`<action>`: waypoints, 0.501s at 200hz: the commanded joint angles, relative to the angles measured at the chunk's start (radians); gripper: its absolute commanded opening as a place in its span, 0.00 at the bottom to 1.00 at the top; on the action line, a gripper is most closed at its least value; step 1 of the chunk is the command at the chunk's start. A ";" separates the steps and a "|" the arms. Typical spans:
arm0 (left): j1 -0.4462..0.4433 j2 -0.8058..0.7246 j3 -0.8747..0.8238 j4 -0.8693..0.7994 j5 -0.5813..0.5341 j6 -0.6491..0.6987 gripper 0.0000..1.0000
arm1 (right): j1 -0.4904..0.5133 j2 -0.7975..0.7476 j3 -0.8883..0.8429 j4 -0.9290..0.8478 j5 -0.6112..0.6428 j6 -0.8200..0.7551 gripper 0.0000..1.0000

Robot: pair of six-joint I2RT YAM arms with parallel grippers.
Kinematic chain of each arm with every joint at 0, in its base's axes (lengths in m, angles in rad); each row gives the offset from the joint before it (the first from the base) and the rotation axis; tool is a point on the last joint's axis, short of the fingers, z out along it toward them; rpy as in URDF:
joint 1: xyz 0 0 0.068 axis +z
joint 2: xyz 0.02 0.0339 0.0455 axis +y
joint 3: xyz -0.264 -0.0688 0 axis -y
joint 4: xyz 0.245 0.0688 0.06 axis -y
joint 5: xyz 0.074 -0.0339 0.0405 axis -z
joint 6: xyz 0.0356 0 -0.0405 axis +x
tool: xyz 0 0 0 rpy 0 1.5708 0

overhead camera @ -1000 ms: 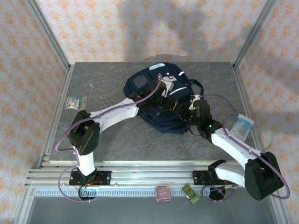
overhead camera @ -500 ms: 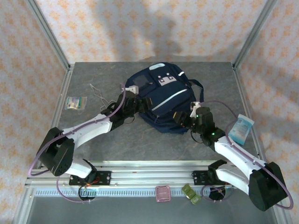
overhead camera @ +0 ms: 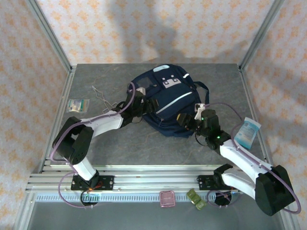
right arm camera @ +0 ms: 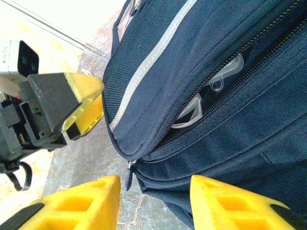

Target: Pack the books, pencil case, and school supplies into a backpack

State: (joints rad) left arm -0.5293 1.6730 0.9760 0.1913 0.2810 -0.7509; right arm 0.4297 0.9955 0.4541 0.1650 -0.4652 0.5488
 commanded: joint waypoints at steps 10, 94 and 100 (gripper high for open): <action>0.004 0.068 0.076 -0.003 0.025 0.041 0.50 | 0.006 -0.015 -0.029 0.034 -0.003 0.005 0.42; 0.004 0.127 0.156 -0.025 0.111 0.025 0.00 | 0.081 0.012 0.030 -0.082 0.056 -0.061 0.42; 0.003 0.114 0.157 -0.020 0.119 0.016 0.00 | 0.093 0.021 0.041 -0.093 0.063 -0.067 0.42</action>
State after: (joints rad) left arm -0.5224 1.8240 1.1053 0.1513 0.3374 -0.7353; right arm 0.4782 0.9981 0.4393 0.1223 -0.4454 0.5293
